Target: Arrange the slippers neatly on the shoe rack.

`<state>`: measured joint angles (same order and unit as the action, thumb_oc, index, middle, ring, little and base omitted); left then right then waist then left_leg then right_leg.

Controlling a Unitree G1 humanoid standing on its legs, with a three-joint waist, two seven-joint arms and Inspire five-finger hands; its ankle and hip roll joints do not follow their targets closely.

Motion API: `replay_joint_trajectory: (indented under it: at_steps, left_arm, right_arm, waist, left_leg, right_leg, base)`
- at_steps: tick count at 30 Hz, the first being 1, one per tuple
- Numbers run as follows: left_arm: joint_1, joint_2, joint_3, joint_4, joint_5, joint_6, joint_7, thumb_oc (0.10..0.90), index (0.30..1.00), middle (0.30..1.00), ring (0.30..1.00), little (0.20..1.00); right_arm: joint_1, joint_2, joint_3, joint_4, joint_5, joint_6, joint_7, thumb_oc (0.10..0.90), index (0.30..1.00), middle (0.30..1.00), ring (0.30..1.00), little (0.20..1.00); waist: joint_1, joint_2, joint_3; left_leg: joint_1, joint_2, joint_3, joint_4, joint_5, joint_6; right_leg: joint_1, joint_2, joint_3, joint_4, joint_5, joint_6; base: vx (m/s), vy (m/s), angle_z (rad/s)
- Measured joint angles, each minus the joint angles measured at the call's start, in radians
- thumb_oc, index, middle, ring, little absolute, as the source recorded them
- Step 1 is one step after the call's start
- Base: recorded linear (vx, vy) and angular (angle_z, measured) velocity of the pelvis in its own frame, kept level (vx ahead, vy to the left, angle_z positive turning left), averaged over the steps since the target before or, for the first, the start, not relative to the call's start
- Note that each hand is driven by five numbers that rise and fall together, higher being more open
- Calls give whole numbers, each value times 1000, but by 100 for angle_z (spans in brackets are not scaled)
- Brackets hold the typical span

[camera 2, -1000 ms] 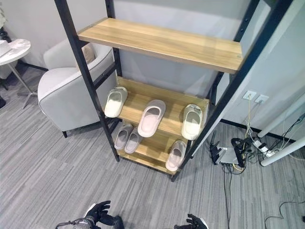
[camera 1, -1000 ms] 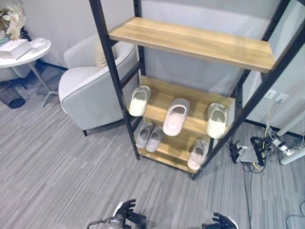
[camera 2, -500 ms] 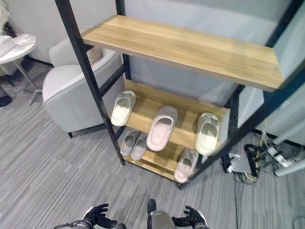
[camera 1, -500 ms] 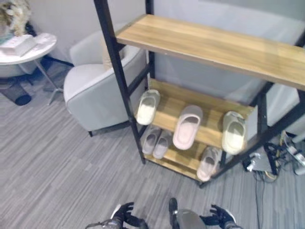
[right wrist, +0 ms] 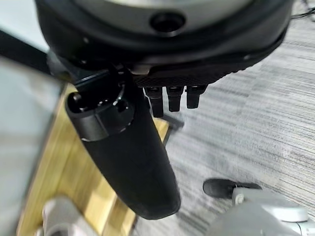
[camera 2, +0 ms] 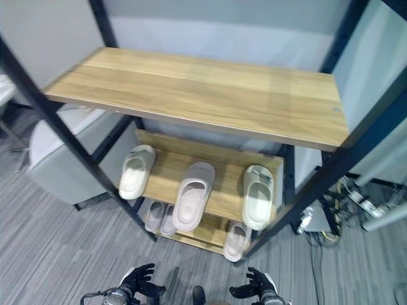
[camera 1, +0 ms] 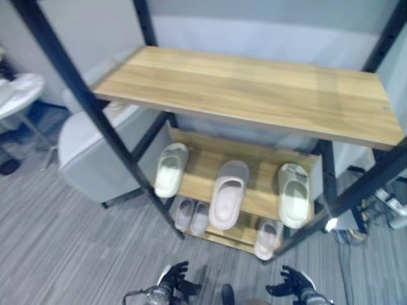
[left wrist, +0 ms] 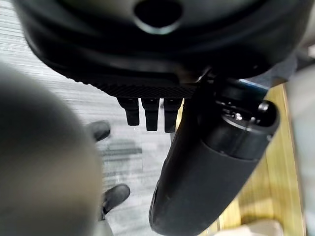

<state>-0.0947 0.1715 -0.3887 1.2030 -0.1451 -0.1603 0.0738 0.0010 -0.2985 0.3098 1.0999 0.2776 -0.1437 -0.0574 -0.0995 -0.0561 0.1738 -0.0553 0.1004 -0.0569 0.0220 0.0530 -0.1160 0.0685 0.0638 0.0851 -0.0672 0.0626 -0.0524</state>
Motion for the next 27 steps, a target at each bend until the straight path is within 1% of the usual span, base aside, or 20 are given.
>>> replay_joint_trajectory:
  at_steps: [1,2,3,4,5,7,8,9,10,11,12,13,14,16,17,18,20,22,25,27]
  left_arm:
    - [0,0,0,0,0,0,0,800,900,900,900,900]
    - [-6,-3,-3,2,0,-2,0,800,900,900,900,900]
    - [-7,0,-3,4,0,-3,1,800,900,900,900,900]
    - [-21,3,-4,2,1,-3,2,800,900,900,900,900]
    - [-17,4,-6,0,1,-10,3,800,900,900,900,900]
    - [-16,13,-17,0,1,-12,4,800,900,900,900,900]
    - [-15,17,-20,-6,1,-12,5,800,900,900,900,900]
    - [-11,23,-21,-16,0,-12,8,800,900,900,900,900]
    - [-7,40,-32,-40,-4,-11,9,800,900,900,900,900]
    - [-6,58,-40,-68,-6,-12,9,800,900,900,900,900]
    - [-8,72,-42,-100,-6,-12,9,800,900,900,900,900]
    - [-7,89,-39,-126,-6,-13,8,800,900,900,900,900]
    - [-3,106,-38,-164,-6,-17,7,800,900,900,900,900]
    - [5,117,-39,-226,-6,-20,4,800,900,900,900,900]
    - [20,120,-38,-249,-6,-25,2,800,900,900,900,900]
    - [22,119,-38,-253,-5,-26,1,800,900,900,900,900]
    - [28,119,-40,-279,-4,-25,-3,800,900,900,900,900]
    - [42,120,-39,-317,-4,-22,-5,800,900,900,900,900]
    - [69,121,-39,-396,-5,-20,-5,800,900,900,900,900]
    - [102,135,-37,-493,-5,-15,-8,800,900,900,900,900]
  right_arm:
    - [0,0,0,0,0,0,0,800,900,900,900,900]
    - [16,-14,0,7,-1,2,0,800,900,900,900,900]
    - [20,-15,-3,13,-1,4,0,800,900,900,900,900]
    - [26,-14,-3,13,-1,5,1,800,900,900,900,900]
    - [20,-9,-8,15,-2,7,3,800,900,900,900,900]
    - [4,8,-8,12,-2,9,4,800,900,900,900,900]
    - [-6,19,-4,12,-3,12,5,800,900,900,900,900]
    - [-16,29,-1,9,-3,13,5,800,900,900,900,900]
    - [-27,40,-1,9,-2,11,0,800,900,900,900,900]
    - [-41,40,2,11,-3,11,-2,800,900,900,900,900]
    - [-43,39,1,8,-3,9,-2,800,900,900,900,900]
    - [-40,41,3,9,-3,9,1,800,900,900,900,900]
    - [-38,50,3,9,-4,9,2,800,900,900,900,900]
    - [-41,51,2,9,-10,9,3,800,900,900,900,900]
    - [-44,52,2,2,-22,7,3,800,900,900,900,900]
    - [-47,51,2,0,-27,5,3,800,900,900,900,900]
    - [-45,50,2,-6,-34,-2,1,800,900,900,900,900]
    - [-45,45,1,-8,-40,-3,-1,800,900,900,900,900]
    - [-18,32,-1,-7,-40,-2,-8,800,900,900,900,900]
    - [1,22,-12,-12,-40,-2,-8,800,900,900,900,900]
  waist:
    - [0,0,0]
    - [-18,11,-5]
    - [-16,9,-5]
    - [-17,4,-7]
    - [-4,5,-9]
    - [-6,11,-6]
    - [-1,13,-4]
    - [2,17,-1]
    - [21,17,1]
    - [37,19,3]
    - [43,20,6]
    - [54,15,8]
    - [65,7,9]
    - [78,26,20]
    - [78,26,19]
    - [78,27,19]
    - [81,22,18]
    - [89,19,17]
    - [101,23,15]
    - [102,28,15]
  left_leg:
    - [0,0,0,0,0,0]
    - [22,4,18,-15,39,16]
    - [41,-2,46,-43,29,33]
    - [48,-18,69,-63,30,44]
    - [62,-24,117,-96,36,65]
    - [57,-52,184,-101,31,95]
    - [53,-62,218,-100,27,105]
    - [50,-68,245,-100,23,113]
    - [49,-69,286,-100,19,127]
    - [42,-68,307,-97,13,136]
    - [40,-66,314,-100,14,135]
    - [42,-66,325,-100,13,134]
    - [44,-68,328,-98,14,132]
    - [55,-47,329,-100,23,116]
    - [62,-39,333,-100,14,102]
    - [63,-33,333,-99,14,102]
    - [64,-16,344,-99,12,79]
    - [59,1,352,-99,21,71]
    - [63,3,350,-99,32,65]
    - [66,5,343,-99,36,67]
  right_leg:
    - [0,0,0,0,0,0]
    - [11,4,22,-4,-19,15]
    - [6,-3,37,3,-31,33]
    - [-20,-19,59,25,-30,50]
    - [-60,-33,72,63,-56,69]
    - [-104,-75,77,97,-69,100]
    - [-128,-100,66,104,-61,119]
    - [-142,-122,44,106,-64,135]
    - [-168,-155,-22,110,-58,143]
    - [-182,-187,-90,119,-66,154]
    - [-180,-222,-162,132,-68,158]
    - [-178,-235,-202,152,-67,162]
    - [-163,-248,-234,163,-57,180]
    - [-154,-217,-245,148,-28,163]
    - [-136,-207,-243,119,-24,157]
    - [-130,-201,-244,108,-19,153]
    - [-109,-181,-246,35,-9,145]
    - [-99,-171,-250,-1,12,145]
    - [-82,-157,-251,-19,37,130]
    - [-73,-156,-260,-19,43,123]
  base:
    - [64,137,-22]
    - [34,201,-32]
    - [8,206,-53]
    - [-4,245,-85]
    - [-36,177,-85]
    - [-110,136,-90]
    - [-189,92,-89]
    - [-180,70,-91]
    - [-172,101,-94]
    - [-132,111,-75]
    - [-120,115,-49]
    - [-95,89,-22]
    - [-105,38,-15]
    - [-83,-24,-18]
    - [-49,-50,-20]
    - [-57,-72,-14]
    - [-71,-83,-15]
    - [-67,-66,-16]
    - [-71,-52,-1]
    - [-59,-38,11]
